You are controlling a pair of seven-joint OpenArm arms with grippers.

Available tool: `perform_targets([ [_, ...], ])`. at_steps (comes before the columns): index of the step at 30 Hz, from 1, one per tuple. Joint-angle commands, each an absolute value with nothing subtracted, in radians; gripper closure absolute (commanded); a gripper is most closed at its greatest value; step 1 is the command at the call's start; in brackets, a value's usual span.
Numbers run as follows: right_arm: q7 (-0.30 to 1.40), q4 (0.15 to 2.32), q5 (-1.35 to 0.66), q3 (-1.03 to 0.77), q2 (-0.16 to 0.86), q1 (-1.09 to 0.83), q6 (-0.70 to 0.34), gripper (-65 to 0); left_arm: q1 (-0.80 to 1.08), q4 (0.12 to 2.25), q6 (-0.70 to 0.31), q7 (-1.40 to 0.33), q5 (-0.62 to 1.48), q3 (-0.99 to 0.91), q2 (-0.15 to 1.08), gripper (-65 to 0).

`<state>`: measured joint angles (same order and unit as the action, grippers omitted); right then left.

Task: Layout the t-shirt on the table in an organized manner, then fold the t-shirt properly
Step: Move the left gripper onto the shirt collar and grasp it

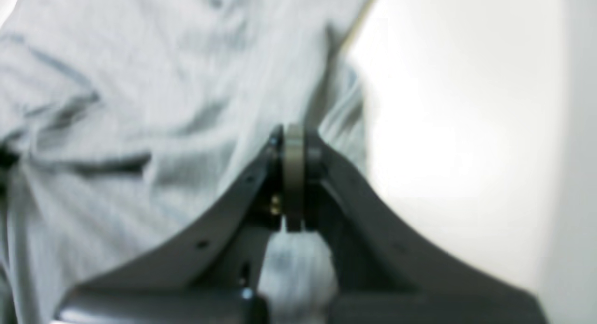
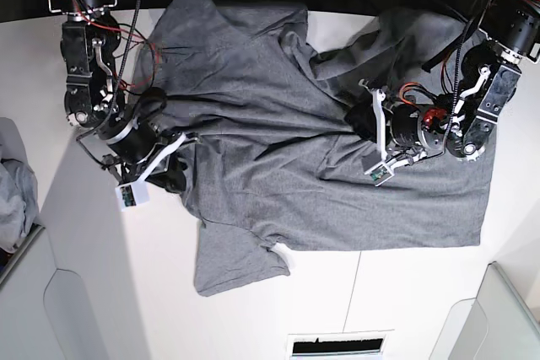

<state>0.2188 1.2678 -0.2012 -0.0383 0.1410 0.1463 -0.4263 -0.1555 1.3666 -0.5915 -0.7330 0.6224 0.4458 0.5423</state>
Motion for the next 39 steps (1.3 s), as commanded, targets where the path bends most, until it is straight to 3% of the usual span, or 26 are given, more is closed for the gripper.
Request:
perform_targets([
  [1,0.193,1.287,-0.212,-0.046,0.146,0.19,-0.417,0.0,-0.176,1.419,-0.6,-0.709,0.646,0.439,0.542,-23.9],
  [7,0.2,1.215,-0.137,-0.046,0.146,0.312,-0.37,0.0,-0.135,1.504,-0.612,-0.699,0.646,0.439,0.413,-23.9],
  [17,0.163,0.825,-0.094,-0.044,0.147,0.448,-0.416,0.0,-0.059,1.421,-0.614,-0.655,0.601,0.439,0.199,-23.9],
  [30,0.108,0.791,-0.139,-0.044,0.27,0.476,-0.37,0.0,0.031,1.414,-0.634,-0.705,0.634,0.439,0.257,-23.9],
  [35,0.108,0.797,-0.248,-0.044,0.229,0.476,-0.48,0.0,0.036,1.414,-0.649,-0.704,0.682,0.439,0.257,-23.9],
  [39,0.108,0.804,-0.242,-0.044,0.148,0.476,-0.502,0.0,0.041,1.414,-0.649,-0.704,0.681,0.439,0.258,-23.9],
])
